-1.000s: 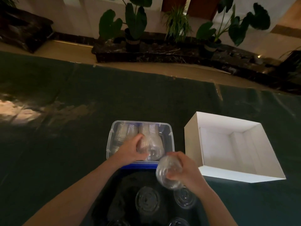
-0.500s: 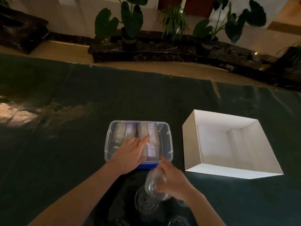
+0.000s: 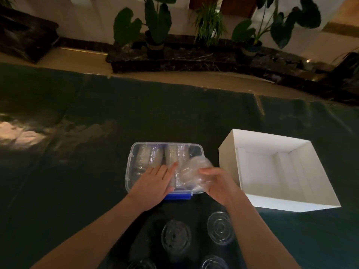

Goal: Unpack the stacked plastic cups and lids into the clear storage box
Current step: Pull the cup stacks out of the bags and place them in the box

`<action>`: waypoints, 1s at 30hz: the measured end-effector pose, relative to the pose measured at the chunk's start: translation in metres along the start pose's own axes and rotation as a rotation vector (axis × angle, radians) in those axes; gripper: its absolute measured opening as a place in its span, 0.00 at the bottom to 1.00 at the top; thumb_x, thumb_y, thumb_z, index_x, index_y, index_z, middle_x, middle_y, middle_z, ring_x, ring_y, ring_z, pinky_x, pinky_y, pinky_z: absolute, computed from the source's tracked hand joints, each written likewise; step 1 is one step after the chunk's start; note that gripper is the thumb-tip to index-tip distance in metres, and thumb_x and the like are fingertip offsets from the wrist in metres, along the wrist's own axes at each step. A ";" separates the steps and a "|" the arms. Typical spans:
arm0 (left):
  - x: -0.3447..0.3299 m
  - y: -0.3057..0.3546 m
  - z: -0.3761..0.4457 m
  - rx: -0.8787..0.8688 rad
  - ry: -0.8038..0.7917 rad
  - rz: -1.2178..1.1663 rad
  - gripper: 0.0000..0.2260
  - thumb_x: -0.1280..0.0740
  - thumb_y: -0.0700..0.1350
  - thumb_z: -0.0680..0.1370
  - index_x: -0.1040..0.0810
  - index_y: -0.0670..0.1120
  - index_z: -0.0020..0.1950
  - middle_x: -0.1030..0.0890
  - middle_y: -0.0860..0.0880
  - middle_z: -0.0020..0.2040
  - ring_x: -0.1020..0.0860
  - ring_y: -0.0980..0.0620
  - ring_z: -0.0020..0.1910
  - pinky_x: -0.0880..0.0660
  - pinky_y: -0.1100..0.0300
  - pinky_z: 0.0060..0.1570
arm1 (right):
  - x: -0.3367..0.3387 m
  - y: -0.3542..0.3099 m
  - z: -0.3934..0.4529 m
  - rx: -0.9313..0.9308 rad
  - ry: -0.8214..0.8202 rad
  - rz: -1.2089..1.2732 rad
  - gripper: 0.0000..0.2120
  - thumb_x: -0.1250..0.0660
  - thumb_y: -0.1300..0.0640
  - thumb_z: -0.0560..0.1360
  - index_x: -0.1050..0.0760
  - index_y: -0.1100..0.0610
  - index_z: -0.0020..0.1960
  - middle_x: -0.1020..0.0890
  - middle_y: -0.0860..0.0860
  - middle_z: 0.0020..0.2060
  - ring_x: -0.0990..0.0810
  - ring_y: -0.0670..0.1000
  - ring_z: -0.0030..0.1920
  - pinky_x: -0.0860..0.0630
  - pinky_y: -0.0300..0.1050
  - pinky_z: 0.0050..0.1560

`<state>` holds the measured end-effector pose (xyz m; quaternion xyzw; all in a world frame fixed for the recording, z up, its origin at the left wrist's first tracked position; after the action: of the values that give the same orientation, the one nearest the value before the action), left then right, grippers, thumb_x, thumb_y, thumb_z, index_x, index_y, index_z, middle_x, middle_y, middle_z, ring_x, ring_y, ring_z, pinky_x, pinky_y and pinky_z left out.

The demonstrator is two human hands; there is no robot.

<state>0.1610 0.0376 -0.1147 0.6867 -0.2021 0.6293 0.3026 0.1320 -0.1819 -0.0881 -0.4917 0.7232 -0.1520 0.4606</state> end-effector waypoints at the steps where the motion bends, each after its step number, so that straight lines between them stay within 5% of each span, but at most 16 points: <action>1: -0.002 0.000 0.000 0.010 0.000 0.020 0.34 0.44 0.59 0.80 0.61 0.49 0.77 0.29 0.44 0.69 0.26 0.48 0.64 0.33 0.47 0.68 | 0.002 0.000 0.004 0.000 0.012 0.020 0.15 0.30 0.62 0.71 0.18 0.58 0.56 0.15 0.56 0.51 0.15 0.56 0.52 0.19 0.48 0.48; 11: -0.006 -0.003 0.005 0.003 -0.041 0.112 0.34 0.64 0.64 0.78 0.55 0.44 0.79 0.41 0.41 0.77 0.36 0.43 0.73 0.41 0.44 0.72 | 0.005 0.007 0.021 0.001 0.071 0.110 0.16 0.25 0.59 0.67 0.16 0.57 0.55 0.15 0.58 0.51 0.16 0.60 0.54 0.20 0.53 0.49; 14: -0.016 0.008 0.001 0.086 -0.067 0.050 0.32 0.58 0.62 0.80 0.61 0.47 0.79 0.55 0.43 0.80 0.47 0.42 0.77 0.47 0.43 0.75 | 0.001 0.011 0.019 -0.008 0.019 0.139 0.18 0.25 0.58 0.67 0.18 0.58 0.57 0.16 0.58 0.53 0.17 0.61 0.55 0.20 0.53 0.51; 22: -0.012 0.003 -0.008 0.113 -0.092 -0.075 0.30 0.57 0.62 0.80 0.66 0.54 0.77 0.65 0.51 0.79 0.62 0.50 0.78 0.53 0.42 0.76 | -0.003 0.016 0.014 0.015 -0.023 0.164 0.23 0.25 0.59 0.68 0.21 0.61 0.62 0.19 0.60 0.56 0.18 0.61 0.56 0.20 0.53 0.51; 27: 0.023 -0.048 -0.034 0.142 -0.003 -0.110 0.29 0.49 0.64 0.77 0.51 0.62 0.77 0.47 0.53 0.79 0.47 0.50 0.77 0.48 0.44 0.72 | 0.008 0.025 0.002 -0.015 0.047 0.122 0.22 0.24 0.60 0.68 0.22 0.59 0.62 0.18 0.59 0.57 0.18 0.59 0.57 0.19 0.50 0.51; 30: 0.028 -0.078 -0.048 0.113 -0.089 -0.015 0.33 0.51 0.72 0.73 0.55 0.67 0.76 0.53 0.55 0.80 0.54 0.52 0.77 0.52 0.45 0.72 | 0.007 0.029 -0.003 0.001 0.097 -0.033 0.27 0.22 0.57 0.66 0.24 0.58 0.63 0.19 0.59 0.57 0.17 0.57 0.56 0.19 0.46 0.50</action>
<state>0.1803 0.1300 -0.0983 0.7314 -0.1747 0.6062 0.2588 0.1125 -0.1751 -0.1096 -0.4953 0.7365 -0.1834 0.4226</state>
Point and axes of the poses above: each hand's wrist, its own z-axis towards the middle knuckle, its own x-axis out of the back of the hand, y = z × x, the point moved 2 cm from there along z, towards the middle knuckle
